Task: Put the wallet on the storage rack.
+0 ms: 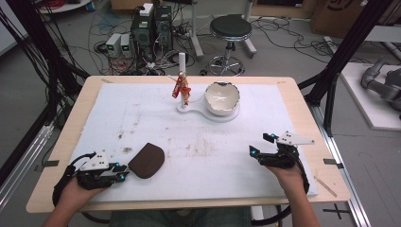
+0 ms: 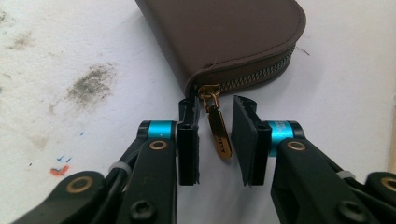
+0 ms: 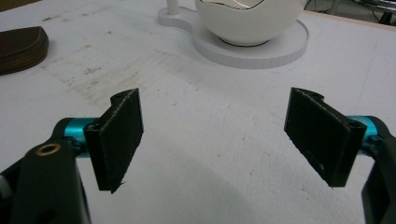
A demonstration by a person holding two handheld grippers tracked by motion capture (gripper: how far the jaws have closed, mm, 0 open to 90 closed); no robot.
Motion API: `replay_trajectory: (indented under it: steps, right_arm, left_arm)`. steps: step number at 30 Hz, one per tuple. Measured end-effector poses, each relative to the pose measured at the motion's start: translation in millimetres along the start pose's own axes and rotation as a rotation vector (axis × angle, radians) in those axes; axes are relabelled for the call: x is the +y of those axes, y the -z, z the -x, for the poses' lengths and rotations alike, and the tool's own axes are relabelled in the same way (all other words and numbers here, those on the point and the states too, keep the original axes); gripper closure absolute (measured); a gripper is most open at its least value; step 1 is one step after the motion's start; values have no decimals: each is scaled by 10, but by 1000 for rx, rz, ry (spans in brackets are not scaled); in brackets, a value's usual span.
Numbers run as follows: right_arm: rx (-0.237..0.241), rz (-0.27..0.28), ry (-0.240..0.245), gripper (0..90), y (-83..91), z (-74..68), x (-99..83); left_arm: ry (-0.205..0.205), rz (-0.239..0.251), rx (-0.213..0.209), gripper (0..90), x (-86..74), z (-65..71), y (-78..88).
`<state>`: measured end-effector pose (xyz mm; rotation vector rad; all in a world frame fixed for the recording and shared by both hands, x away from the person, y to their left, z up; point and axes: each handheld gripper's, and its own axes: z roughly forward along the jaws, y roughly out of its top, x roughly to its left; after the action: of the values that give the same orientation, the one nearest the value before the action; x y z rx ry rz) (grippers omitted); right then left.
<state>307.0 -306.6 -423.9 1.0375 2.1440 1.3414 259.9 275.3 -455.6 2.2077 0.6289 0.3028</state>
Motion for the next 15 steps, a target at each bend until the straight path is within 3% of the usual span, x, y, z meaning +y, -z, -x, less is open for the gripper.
replay_trajectory:
  steps: [8, 10, 15]
  right_arm:
    - [-1, -2, 2, 199, 0, 0, 0]
    - [1, -5, 0, 199, -4, -5, -1]
    - [1, -6, -1, 199, -2, -8, -1]
  left_arm:
    - [-19, -11, -7, 813, 22, -22, -12]
    - [-18, -11, -10, 878, 24, -30, -14]
    - [-38, -30, -15, 882, 57, -32, -16]
